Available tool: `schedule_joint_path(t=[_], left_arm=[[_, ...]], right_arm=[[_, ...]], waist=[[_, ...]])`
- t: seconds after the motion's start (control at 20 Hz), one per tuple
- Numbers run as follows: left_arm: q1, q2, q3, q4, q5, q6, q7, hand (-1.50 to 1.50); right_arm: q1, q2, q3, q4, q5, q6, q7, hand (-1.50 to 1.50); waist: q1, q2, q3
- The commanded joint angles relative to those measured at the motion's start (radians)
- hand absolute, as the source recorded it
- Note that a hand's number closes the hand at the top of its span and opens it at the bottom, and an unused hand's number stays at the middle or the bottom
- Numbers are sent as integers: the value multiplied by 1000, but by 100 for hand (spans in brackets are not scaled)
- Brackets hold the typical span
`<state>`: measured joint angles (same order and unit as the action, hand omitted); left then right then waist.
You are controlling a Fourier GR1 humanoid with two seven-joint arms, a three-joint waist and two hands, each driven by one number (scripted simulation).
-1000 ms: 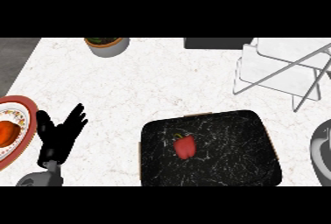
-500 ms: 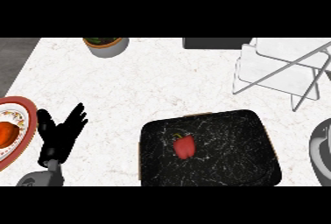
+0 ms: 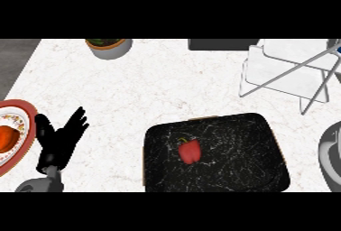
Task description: Pick the can from the tray and place it in the tiered shelf
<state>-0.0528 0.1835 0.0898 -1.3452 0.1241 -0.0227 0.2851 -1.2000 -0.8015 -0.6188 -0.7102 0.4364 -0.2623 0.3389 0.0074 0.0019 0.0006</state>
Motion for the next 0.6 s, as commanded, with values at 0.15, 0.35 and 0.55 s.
schedule_joint_path(t=[0.15,0.35,0.55], left_arm=[[11,25,34,-8,22,-13,18,0],[25,16,21,-27,6,-6,16,0],[35,-19,2,-34,0,10,25,0]], right_arm=[[93,-188,-139,-9,-111,72,35,-150],[223,-210,-192,-39,-206,174,-11,-150],[302,-302,-262,21,-275,266,-70,-150]], waist=[[-17,-4,0],[-14,-4,0],[-10,-3,1]])
